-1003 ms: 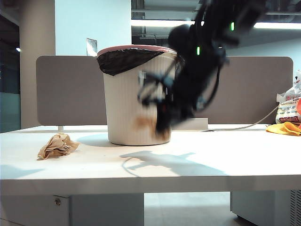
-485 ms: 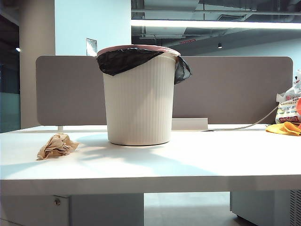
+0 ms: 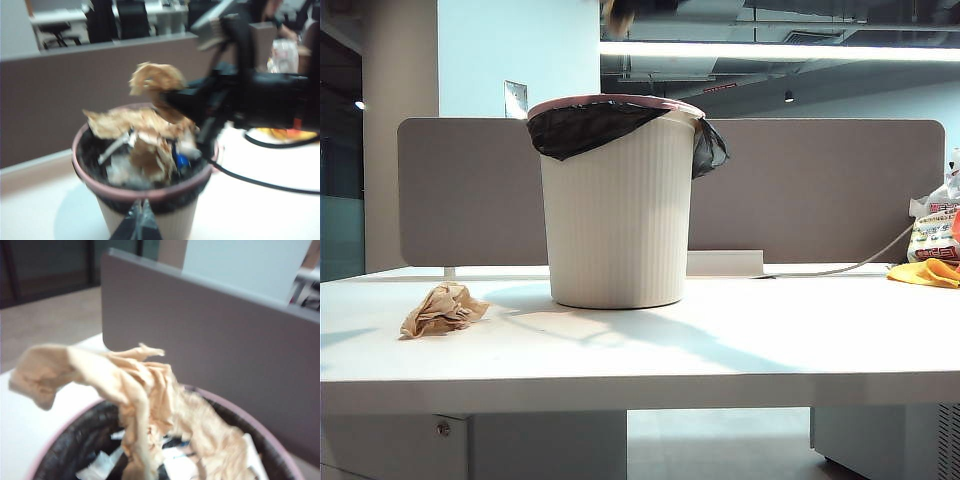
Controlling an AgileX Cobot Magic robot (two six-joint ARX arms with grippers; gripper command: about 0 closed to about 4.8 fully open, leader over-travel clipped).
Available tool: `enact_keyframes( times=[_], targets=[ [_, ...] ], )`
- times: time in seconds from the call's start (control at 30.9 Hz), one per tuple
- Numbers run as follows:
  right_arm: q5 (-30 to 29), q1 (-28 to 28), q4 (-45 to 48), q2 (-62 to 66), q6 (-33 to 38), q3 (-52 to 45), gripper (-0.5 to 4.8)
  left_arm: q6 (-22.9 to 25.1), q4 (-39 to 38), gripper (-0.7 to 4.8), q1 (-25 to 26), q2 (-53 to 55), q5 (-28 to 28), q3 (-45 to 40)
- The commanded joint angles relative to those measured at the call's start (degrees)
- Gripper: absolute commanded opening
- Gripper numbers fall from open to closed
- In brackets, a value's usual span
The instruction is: Pick up all the trash on the table and put it in the trash can.
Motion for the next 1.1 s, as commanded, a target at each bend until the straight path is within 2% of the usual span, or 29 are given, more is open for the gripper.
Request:
enact_keyframes(
  times=[0.03, 0.16, 0.19, 0.26, 0.39, 0.49, 0.65, 0.74, 0.81, 0.97, 1.1],
  targets=[
    [-0.42, -0.15, 0.52, 2.47, 0.72, 0.33, -0.02, -0.15, -2.36, -0.05, 0.00, -0.15, 0.42, 0.20],
    [-0.42, -0.22, -0.20, 4.13, 0.74, 0.33, 0.01, 0.35, -3.80, -0.05, 0.04, -0.15, 0.37, 0.20],
    [-0.42, -0.22, -0.52, 4.13, 0.74, 0.33, 0.18, 0.70, -4.00, -0.05, 0.04, -0.15, 0.37, 0.20],
    [-0.42, -0.11, -0.55, 4.04, 0.72, 0.35, 0.91, 0.96, -4.26, -0.05, 0.04, -0.15, 0.35, 0.20],
    [-0.39, -0.11, -0.33, 3.87, 0.48, 1.18, 3.36, 0.94, -4.17, -0.05, 0.09, -0.02, 0.15, 0.17],
    [-0.13, -0.13, -0.79, 3.87, 0.15, 2.62, 4.09, 0.94, -4.15, -0.05, 0.33, 0.07, 0.20, 0.20],
    [-0.24, -0.07, -1.51, 3.78, 0.13, 5.05, 4.23, 0.94, -4.26, -0.05, 0.61, 0.22, 0.17, 0.20],
    [-3.02, 0.13, -6.29, 2.67, 0.35, 7.23, 4.23, 0.92, -4.74, -0.05, 0.61, -0.31, -0.20, 0.22],
    [-3.87, 0.85, -9.68, 1.66, 0.52, 8.31, 4.23, 0.92, -5.55, -0.05, 0.61, -1.14, -2.45, 0.22],
    [-3.87, 4.13, -12.70, -1.03, 2.56, 8.50, 4.23, 0.92, -12.11, -0.05, 0.61, -4.35, -9.73, 0.22],
    [-3.87, 8.07, -16.98, -2.86, 3.43, 8.48, 4.22, 0.92, -18.14, -0.05, 0.61, -7.37, -11.06, 0.20]
  ],
)
